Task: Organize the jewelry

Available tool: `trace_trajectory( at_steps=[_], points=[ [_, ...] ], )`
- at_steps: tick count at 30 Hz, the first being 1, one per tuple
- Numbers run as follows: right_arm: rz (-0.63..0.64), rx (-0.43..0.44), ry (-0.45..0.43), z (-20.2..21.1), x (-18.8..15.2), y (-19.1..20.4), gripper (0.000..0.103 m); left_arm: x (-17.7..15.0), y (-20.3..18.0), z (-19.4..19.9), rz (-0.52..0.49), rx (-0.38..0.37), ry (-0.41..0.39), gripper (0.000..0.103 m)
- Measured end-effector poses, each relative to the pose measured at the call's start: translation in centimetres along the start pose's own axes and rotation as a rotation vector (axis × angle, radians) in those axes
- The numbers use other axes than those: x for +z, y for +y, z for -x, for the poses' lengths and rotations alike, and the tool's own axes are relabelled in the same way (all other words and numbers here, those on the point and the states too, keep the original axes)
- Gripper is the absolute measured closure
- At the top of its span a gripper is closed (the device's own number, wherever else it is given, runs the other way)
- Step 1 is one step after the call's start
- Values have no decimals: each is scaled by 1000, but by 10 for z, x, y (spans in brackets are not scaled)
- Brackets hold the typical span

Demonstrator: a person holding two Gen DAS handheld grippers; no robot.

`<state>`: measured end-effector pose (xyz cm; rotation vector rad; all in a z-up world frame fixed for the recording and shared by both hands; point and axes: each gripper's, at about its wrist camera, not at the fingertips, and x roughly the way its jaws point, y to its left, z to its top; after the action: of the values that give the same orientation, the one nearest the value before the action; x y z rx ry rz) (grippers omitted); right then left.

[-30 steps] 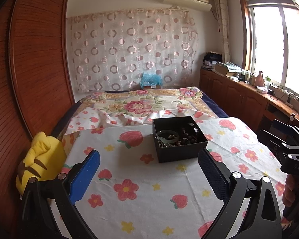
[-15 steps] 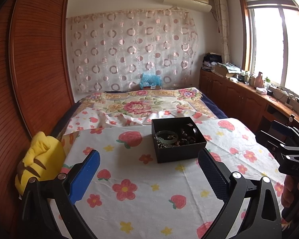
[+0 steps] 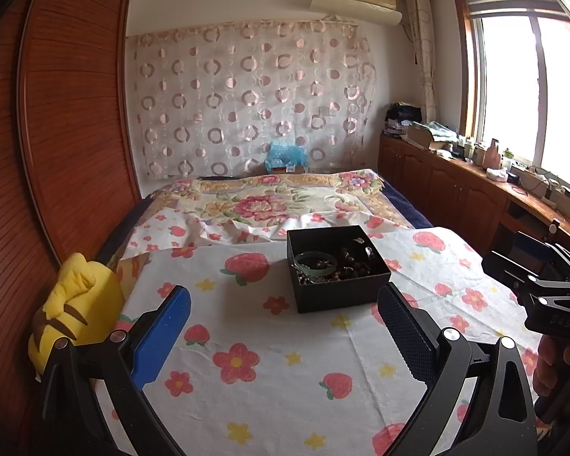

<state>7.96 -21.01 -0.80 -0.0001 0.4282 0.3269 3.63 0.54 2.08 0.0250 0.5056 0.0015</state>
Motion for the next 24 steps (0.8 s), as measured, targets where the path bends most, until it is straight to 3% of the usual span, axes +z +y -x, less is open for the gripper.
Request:
trace_trajectory(
  at_steps=[24],
  points=[
    [-2, 1, 1, 0, 0, 0, 3, -2, 1, -1, 2, -1, -2, 8]
  ],
)
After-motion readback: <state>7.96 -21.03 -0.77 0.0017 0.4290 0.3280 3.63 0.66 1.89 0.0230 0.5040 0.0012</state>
